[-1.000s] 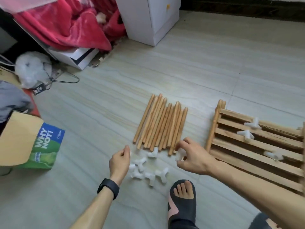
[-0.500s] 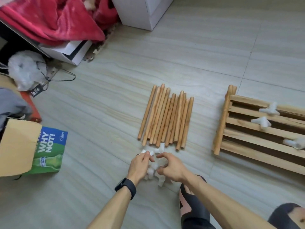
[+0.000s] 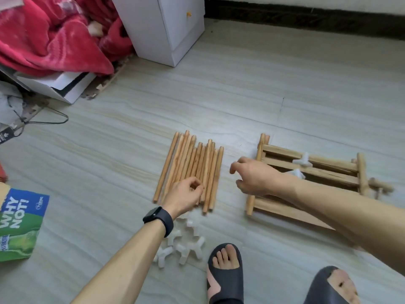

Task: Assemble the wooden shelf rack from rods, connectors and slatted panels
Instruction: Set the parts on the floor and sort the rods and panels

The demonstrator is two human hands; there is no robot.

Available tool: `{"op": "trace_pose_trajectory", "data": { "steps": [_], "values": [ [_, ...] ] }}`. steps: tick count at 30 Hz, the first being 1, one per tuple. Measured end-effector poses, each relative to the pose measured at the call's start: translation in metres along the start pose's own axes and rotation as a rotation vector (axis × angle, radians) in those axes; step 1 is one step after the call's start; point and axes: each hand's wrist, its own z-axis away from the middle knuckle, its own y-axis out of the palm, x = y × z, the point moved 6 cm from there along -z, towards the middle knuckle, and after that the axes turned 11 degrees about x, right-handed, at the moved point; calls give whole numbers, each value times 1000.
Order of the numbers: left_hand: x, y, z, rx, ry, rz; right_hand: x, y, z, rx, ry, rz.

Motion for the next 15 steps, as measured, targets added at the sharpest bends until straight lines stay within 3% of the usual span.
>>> {"op": "trace_pose_trajectory", "data": {
  "steps": [4, 10, 15],
  "values": [
    [-98, 42, -41, 83, 192, -95, -84, -37, 51, -55, 154, 154],
    [-172, 128, -95, 184, 306, -314, -222, 3, 111, -297, 531, -252],
    [-185, 184, -136, 182, 333, -507, -255, 99, 111, -344, 681, -547]
  ]
}}
